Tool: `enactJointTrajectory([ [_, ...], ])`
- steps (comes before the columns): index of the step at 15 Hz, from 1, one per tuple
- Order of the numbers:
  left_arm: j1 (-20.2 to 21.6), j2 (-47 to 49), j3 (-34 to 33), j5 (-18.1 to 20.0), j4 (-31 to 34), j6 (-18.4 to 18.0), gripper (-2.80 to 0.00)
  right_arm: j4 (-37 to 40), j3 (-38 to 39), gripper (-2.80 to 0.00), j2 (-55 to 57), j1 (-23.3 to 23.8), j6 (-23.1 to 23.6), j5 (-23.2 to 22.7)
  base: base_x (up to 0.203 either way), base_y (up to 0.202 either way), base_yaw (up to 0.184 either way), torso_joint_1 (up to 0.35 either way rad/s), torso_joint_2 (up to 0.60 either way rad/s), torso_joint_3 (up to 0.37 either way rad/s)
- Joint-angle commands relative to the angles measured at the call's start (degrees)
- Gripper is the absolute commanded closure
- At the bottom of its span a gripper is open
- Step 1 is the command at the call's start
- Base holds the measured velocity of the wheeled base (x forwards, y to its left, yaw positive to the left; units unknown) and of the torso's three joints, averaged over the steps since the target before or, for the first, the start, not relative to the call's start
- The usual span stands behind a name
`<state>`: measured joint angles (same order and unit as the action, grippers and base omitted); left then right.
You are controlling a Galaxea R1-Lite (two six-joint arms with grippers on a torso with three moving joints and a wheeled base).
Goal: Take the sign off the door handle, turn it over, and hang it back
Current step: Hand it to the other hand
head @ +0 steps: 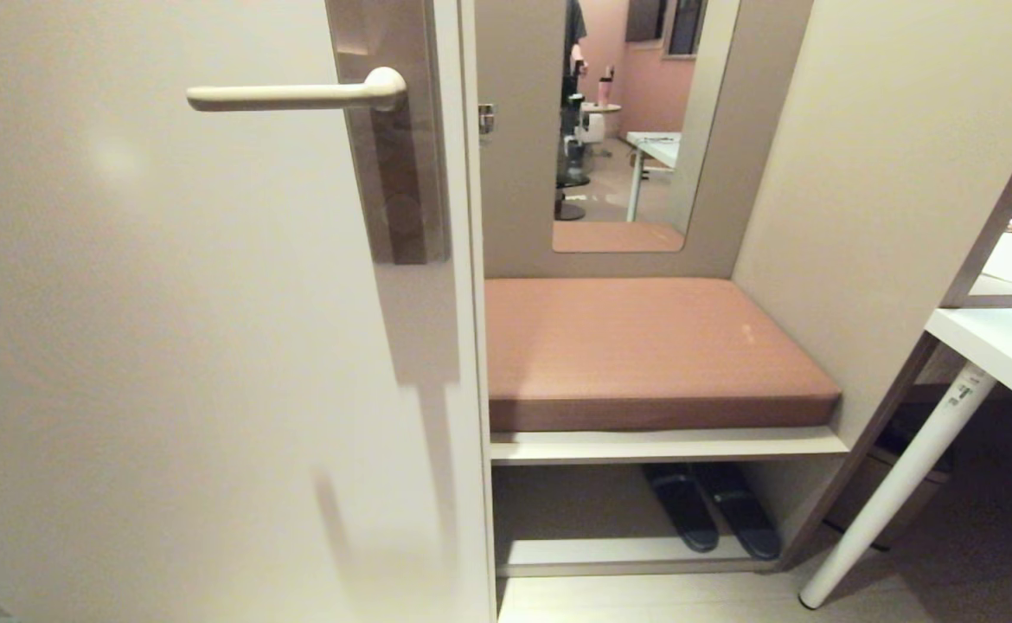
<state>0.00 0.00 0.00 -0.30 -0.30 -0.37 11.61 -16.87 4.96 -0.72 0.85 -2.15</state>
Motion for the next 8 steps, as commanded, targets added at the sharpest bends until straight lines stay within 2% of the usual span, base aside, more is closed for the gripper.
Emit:
enactJointTrajectory([
  [1,0.0,0.1,0.0,0.0,0.0,0.0,0.0,-0.5,-2.3,0.0,6.2,-0.2,0.0,-0.1,0.0,0.0,0.0,0.0,0.0,0.0],
  [4,0.0,0.1,0.1,0.2,0.2,-0.3,0.0,-3.5,-7.2,0.0,16.0,-0.3,0.0,-0.3,0.0,0.0,0.0,0.0,0.0,0.0],
  [7,0.0,0.0,0.2,1.8,0.2,-5.8,0.0,-4.9,-10.0,0.0,19.9,-0.3,0.0,-3.3,0.0,0.0,0.0,0.0,0.0,0.0],
  [8,-0.1,0.1,0.8,2.5,0.3,-6.4,0.0,-5.7,-10.4,0.0,20.7,-0.3,0.2,-4.6,0.0,0.0,0.0,0.0,0.0,0.0],
])
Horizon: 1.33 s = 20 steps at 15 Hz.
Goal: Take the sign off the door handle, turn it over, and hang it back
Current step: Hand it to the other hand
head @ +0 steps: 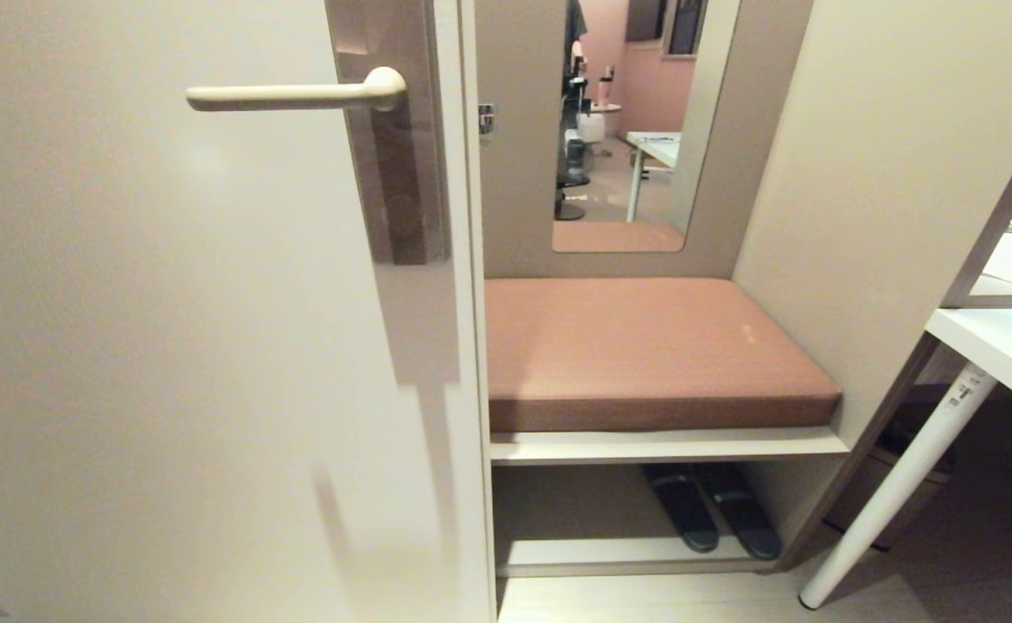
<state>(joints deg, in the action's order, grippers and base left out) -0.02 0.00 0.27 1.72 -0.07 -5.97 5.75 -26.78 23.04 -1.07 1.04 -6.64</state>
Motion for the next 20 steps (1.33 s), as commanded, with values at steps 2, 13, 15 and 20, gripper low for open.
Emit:
enactJointTrajectory([
  [2,-0.2,0.5,2.1,0.8,0.9,-0.9,0.0,-1.8,-1.1,0.0,5.8,0.0,0.1,-1.0,0.0,0.0,0.0,0.0,0.0,0.0],
  [13,-1.3,24.0,22.9,21.2,4.6,6.8,0.0,-9.6,-3.7,0.0,17.1,0.0,-0.1,-13.8,0.0,0.0,0.0,0.0,0.0,0.0],
  [15,-1.4,28.2,25.0,26.4,3.2,7.6,0.0,-9.6,-4.4,0.0,18.7,0.0,-0.1,-18.7,0.0,0.0,0.0,0.0,0.0,0.0],
  [20,-10.3,35.2,28.1,31.0,-1.2,10.3,0.0,-9.7,-6.8,0.0,23.6,0.0,-0.2,-26.8,0.0,0.0,0.0,0.0,0.0,0.0],
])
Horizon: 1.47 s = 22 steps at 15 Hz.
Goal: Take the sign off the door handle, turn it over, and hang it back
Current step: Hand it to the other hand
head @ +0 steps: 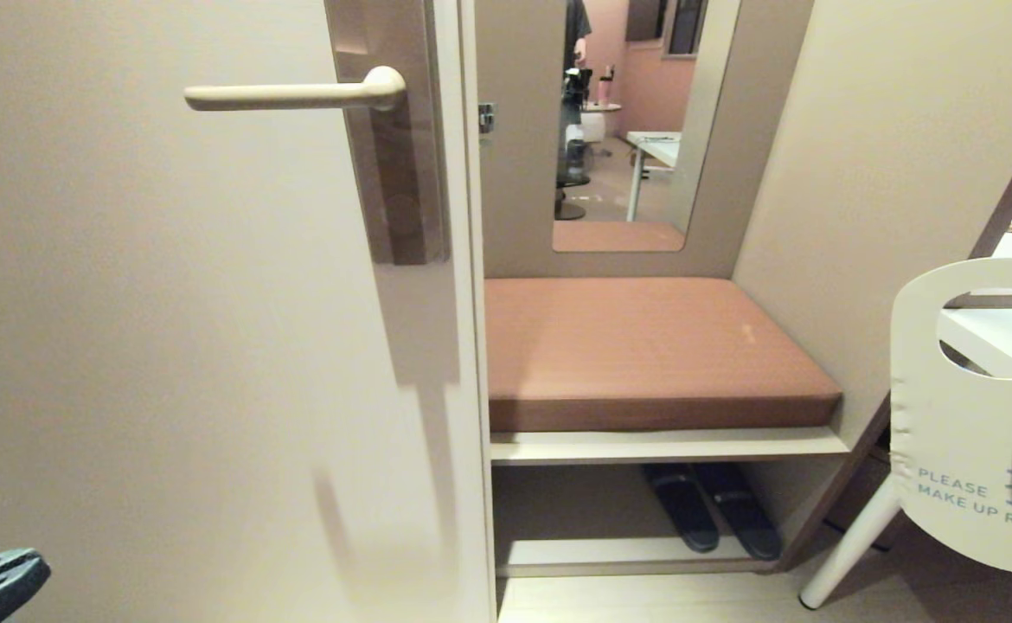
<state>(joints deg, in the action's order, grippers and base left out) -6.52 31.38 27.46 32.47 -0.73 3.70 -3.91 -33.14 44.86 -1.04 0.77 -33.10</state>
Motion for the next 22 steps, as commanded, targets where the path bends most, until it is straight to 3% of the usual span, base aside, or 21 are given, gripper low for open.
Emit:
enactJointTrajectory([
  [1,-7.4,5.2,1.5,0.3,-1.6,1.7,0.0,-0.1,-1.4,0.0,3.4,0.0,0.0,-2.1,0.0,0.0,0.0,0.0,0.0,0.0],
  [5,-19.7,12.9,3.9,0.2,-7.5,5.4,0.0,-0.1,-7.5,0.0,10.1,-0.1,0.0,-12.1,0.0,0.0,0.0,0.0,0.0,0.0],
  [8,-21.7,18.5,6.2,0.2,-13.9,9.1,0.0,-0.1,-11.9,0.0,14.8,-2.6,-0.2,-18.7,0.0,0.0,0.0,0.0,0.0,0.0],
  [11,-22.0,22.9,8.9,0.2,-20.1,15.6,0.0,-2.0,-14.5,0.0,19.4,-7.2,-0.4,-19.6,0.0,0.0,0.0,0.0,0.0,0.0],
  [13,-22.7,24.4,9.0,0.2,-22.3,16.4,0.0,-10.3,-15.1,0.0,23.4,-11.0,-2.7,-19.6,0.0,0.0,0.0,0.0,0.0,0.0],
  [16,-26.4,24.9,9.3,0.2,-22.5,17.8,0.0,-25.9,-15.4,0.0,29.3,-17.2,-13.0,-19.3,0.0,0.0,0.0,0.0,0.0,0.0],
  [17,-27.4,25.4,9.7,0.2,-22.5,18.6,0.0,-28.8,-15.5,0.0,31.2,-18.2,-14.4,-19.2,0.0,0.0,0.0,0.0,0.0,0.0],
  [22,-32.4,28.1,11.6,0.2,-22.8,19.7,0.0,-31.3,-17.4,0.0,35.2,-24.9,-15.7,-19.2,0.0,0.0,0.0,0.0,0.0,0.0],
])
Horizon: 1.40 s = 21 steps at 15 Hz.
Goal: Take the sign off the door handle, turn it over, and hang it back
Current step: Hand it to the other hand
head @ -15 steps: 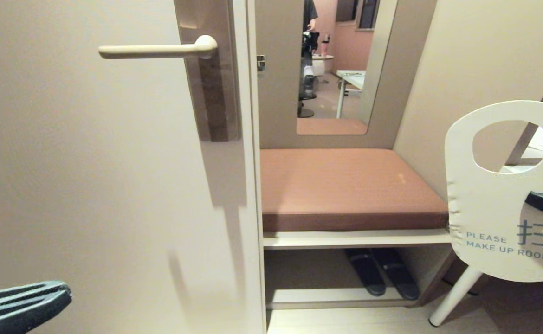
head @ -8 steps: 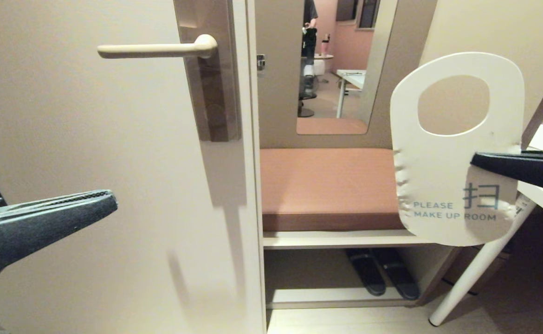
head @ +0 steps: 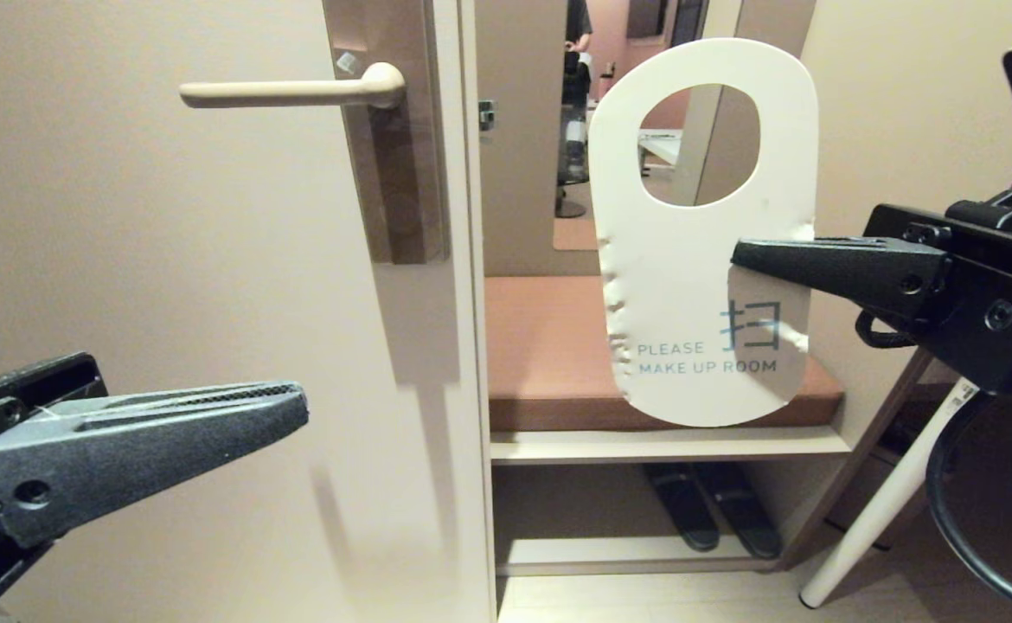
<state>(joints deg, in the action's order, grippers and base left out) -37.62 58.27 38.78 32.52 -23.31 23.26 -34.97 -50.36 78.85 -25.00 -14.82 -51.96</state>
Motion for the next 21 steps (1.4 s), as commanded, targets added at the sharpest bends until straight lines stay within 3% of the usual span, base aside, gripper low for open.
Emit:
enactJointTrajectory([
  [1,-2.0,1.5,0.2,0.2,-0.8,0.2,0.0,-0.3,-1.0,0.0,1.8,-2.2,-0.1,-0.3,0.0,0.0,0.0,0.0,0.0,0.0],
  [3,-2.6,2.4,0.2,0.2,-1.9,0.9,0.0,-0.3,-2.3,0.0,3.2,-4.4,-0.1,-0.3,0.0,0.0,0.0,0.0,0.0,0.0],
  [4,-2.7,2.9,0.2,0.2,-2.4,0.8,-2.8,-0.4,-3.0,0.0,3.8,-5.4,-0.1,-0.3,0.0,0.0,0.0,0.0,0.0,0.0],
  [10,-3.7,5.1,0.0,0.2,-7.7,0.4,-2.8,-0.4,-4.7,0.0,5.5,-7.5,-0.3,-0.4,0.0,0.0,0.0,0.0,0.0,0.0],
  [13,-3.7,8.8,-0.8,0.1,-13.3,-3.6,-2.8,-0.4,-5.4,0.0,5.5,-8.3,-0.3,-0.5,0.0,0.0,0.0,0.0,0.0,0.0],
  [16,-3.8,11.0,-1.0,0.2,-14.7,-8.1,-2.8,-0.4,-7.3,0.0,6.1,-8.4,-0.5,-0.5,0.0,0.0,0.0,0.0,0.0,0.0],
  [19,-3.8,11.4,-1.1,0.1,-14.8,-8.5,-2.8,-1.5,-8.8,0.0,6.7,-9.3,-2.0,-0.6,0.0,0.0,0.0,0.0,0.0,0.0],
  [21,-3.7,12.1,-1.1,0.1,-15.6,-8.4,-2.8,-5.0,-8.9,0.0,7.1,-10.6,-5.3,-0.6,0.0,0.0,0.0,0.0,0.0,0.0],
])
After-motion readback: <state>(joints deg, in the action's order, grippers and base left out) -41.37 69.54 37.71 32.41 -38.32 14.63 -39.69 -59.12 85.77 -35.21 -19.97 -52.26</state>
